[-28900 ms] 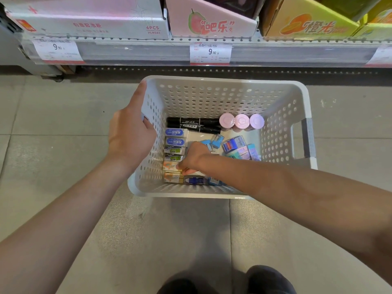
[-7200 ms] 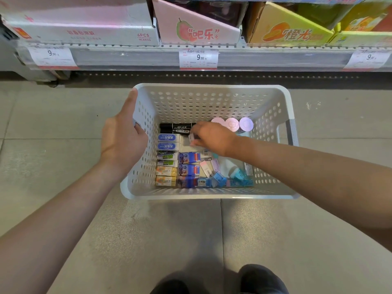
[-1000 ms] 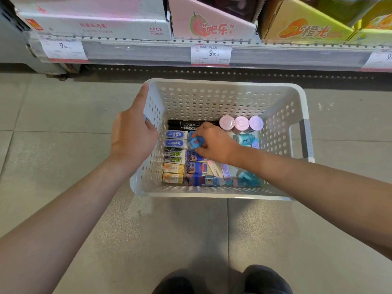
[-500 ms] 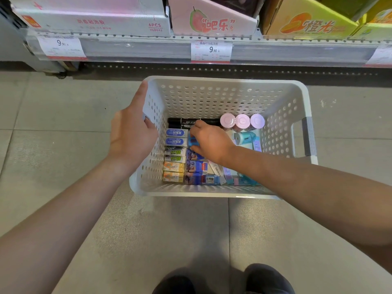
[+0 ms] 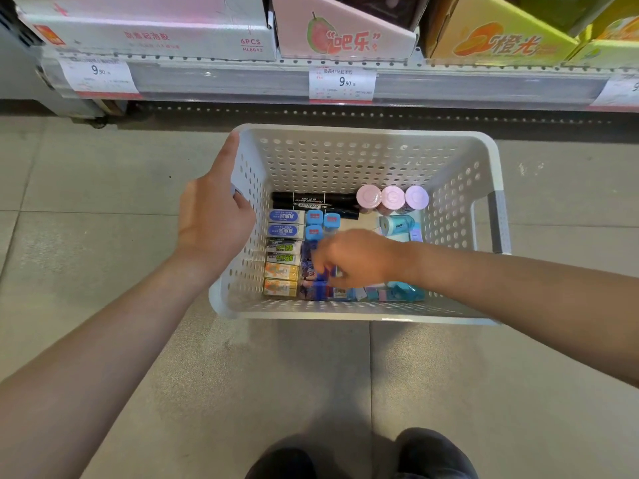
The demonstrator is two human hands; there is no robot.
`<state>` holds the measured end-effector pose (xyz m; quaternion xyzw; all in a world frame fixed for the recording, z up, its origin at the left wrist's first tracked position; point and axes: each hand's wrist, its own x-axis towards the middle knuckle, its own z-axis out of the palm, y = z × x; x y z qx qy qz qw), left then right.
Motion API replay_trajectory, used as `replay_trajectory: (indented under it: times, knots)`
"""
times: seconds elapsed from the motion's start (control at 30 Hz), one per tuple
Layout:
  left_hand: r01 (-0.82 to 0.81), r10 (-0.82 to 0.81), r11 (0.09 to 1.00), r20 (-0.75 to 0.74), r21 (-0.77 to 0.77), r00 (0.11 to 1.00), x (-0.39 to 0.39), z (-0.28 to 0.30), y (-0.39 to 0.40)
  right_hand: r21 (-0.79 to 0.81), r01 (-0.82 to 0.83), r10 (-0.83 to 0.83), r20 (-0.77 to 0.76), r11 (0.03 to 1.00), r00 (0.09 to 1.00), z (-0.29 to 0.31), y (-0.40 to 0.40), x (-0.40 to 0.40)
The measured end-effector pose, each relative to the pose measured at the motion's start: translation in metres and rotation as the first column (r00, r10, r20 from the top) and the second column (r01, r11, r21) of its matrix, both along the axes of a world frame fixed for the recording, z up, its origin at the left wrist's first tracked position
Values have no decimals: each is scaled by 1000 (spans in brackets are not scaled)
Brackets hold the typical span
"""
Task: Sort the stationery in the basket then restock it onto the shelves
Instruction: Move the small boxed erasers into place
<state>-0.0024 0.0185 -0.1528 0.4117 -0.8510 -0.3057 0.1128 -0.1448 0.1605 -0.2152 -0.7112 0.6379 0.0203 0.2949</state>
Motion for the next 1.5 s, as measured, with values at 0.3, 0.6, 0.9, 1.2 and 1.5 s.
replay_trajectory:
  times: [0.3,0.6,0.9,1.2,1.5]
  knots:
    - [-21,21,1000,36,-8,999,-2,-2,0,221,-294,324,-114,930,939,2,9,4]
    - [-26,28,999,50,-28,998,-2,-3,0,90,107,-118,119,990,986,2,21,-4]
    - [-39,40,999,53,-27,998,-2,-1,1,619,455,-720,690,640,73,33,27,-25]
    - [-34,35,999,56,-27,998,-2,-2,0,570,485,-703,696,663,143,34,24,-22]
    - [-25,26,999,41,-22,999,-1,-3,-1,810,489,-820,497,323,-284,27,18,-27]
